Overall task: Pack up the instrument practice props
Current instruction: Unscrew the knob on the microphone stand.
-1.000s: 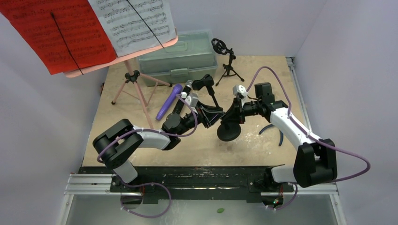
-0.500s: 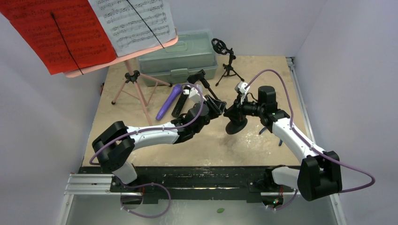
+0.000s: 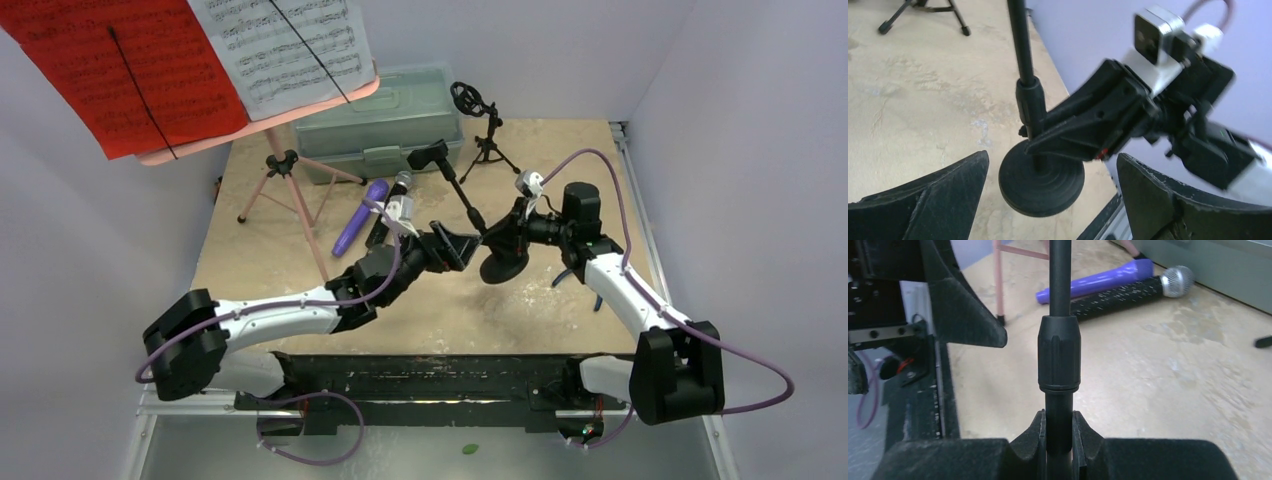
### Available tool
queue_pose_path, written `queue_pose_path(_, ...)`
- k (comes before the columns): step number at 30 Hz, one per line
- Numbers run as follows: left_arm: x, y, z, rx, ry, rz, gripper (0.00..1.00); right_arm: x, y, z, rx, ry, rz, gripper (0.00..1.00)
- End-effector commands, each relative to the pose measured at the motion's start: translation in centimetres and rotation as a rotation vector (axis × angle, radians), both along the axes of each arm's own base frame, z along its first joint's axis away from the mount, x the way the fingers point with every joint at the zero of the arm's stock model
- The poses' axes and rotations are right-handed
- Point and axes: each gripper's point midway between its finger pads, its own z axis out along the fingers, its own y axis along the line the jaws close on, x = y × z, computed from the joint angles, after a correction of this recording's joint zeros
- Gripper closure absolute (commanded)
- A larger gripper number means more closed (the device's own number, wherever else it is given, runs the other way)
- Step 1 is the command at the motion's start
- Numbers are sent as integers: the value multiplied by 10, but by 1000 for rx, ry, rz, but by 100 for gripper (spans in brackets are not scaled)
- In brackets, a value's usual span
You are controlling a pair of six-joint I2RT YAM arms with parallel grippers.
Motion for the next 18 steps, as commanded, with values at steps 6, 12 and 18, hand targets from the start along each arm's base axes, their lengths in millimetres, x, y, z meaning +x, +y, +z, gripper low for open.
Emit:
queue_pose_path(6,-60,23,26,-3,-552,-366,0,-57,25,41,182,-111,397,100)
queue_pose_path(12,-71,37,37,-67,-751,-346,0,-73,28,39,181,-150,492,100)
queue_pose_path(18,-62,31,46,-173,-785,-309,5,-86,29,36,197,-176,574,100)
